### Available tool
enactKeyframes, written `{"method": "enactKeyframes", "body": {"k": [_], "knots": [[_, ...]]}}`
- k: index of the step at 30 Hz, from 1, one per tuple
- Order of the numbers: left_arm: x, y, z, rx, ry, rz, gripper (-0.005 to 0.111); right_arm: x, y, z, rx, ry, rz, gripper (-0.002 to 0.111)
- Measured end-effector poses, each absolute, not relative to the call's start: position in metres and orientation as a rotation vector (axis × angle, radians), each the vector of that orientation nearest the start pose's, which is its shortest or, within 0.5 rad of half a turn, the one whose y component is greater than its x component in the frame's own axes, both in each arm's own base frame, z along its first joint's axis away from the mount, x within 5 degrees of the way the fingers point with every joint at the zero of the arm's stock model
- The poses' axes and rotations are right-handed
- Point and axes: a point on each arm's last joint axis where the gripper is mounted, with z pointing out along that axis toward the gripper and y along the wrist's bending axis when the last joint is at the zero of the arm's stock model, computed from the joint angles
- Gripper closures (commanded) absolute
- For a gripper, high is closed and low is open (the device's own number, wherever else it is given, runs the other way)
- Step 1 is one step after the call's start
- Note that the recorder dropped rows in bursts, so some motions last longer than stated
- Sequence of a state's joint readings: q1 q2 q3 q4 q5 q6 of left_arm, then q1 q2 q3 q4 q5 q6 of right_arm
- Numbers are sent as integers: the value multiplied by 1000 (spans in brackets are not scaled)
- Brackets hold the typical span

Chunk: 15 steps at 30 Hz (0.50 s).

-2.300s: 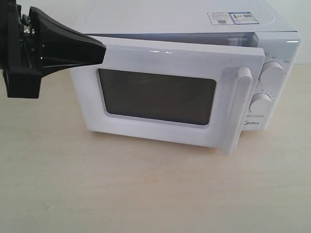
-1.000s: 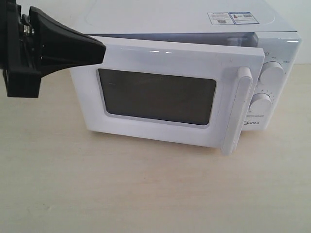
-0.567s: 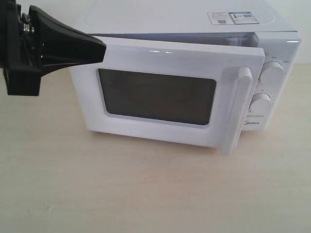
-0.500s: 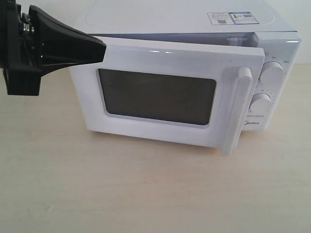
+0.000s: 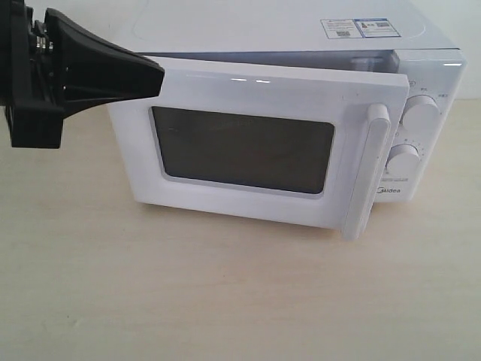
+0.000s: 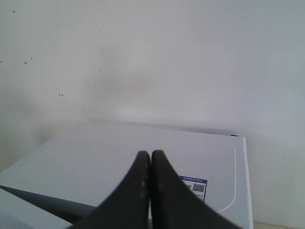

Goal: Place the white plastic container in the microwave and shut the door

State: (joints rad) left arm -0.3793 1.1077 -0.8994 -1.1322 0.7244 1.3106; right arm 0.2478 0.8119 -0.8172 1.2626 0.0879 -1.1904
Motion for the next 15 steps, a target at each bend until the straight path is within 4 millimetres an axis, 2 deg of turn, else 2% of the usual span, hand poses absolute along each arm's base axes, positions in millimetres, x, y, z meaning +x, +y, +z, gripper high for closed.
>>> {"method": "enactKeyframes", "body": {"k": [12, 15], "knots": [[188, -134, 351, 1036, 1733, -707, 102, 165, 49, 404, -229, 1506, 281, 108], [188, -134, 351, 1036, 1733, -707, 102, 165, 48, 403, -176, 1531, 321, 108]]}}
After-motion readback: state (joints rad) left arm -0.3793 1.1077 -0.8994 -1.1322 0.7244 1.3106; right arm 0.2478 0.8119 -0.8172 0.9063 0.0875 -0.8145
